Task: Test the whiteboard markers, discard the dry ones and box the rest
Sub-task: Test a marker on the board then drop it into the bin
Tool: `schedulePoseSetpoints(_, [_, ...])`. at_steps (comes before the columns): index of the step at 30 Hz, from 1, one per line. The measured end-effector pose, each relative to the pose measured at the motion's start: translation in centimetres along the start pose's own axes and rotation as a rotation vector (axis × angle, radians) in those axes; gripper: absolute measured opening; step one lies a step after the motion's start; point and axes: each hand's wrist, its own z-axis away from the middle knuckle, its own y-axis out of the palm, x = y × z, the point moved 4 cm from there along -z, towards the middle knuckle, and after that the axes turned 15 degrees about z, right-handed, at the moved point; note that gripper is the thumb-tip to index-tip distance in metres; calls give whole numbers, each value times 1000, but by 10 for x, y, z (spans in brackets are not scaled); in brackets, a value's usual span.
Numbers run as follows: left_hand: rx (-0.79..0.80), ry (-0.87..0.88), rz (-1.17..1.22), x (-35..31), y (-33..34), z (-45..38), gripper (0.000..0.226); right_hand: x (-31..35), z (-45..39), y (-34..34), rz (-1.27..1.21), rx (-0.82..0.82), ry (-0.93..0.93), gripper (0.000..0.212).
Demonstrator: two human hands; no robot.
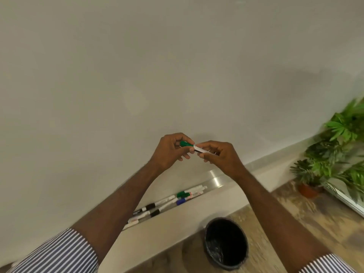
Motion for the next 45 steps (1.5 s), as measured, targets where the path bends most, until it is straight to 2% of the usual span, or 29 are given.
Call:
schedulePoseSetpoints(5, [65,-85,-41,60,59,-11,6,-89,38,7,-63,-33,178,32])
schedulePoseSetpoints(9, [100,-171,-54,106,104,-24,8,-148,63,6,-51,-54,292,25])
schedulePoseSetpoints(12, [118,-224,-34,135,132,-37,22,-180,77,-4,-43,-80,361,21])
schedulePoseSetpoints(15, [156,-245,-17,150,160,-47,36,-207,86,-15,-17,-112,414,26])
schedulePoseSetpoints(22, [261,-265,-46,182,194,-59,55,-236,90,-35,75,-181,409,35])
schedulePoseSetpoints(29, [299,-297,-232,206,180,-48,66,-243,79,-10,85,-143,371,36])
schedulePoseSetpoints(36, [308,-277,-525,223,147,-30,71,-246,58,45,140,-17,362,38])
schedulePoseSetpoints(41, [285,-308,-545,237,106,-4,64,-245,49,88,227,116,280,38])
schedulePoseSetpoints(45, [202,-344,-616,250,72,14,57,-238,45,117,301,218,213,35])
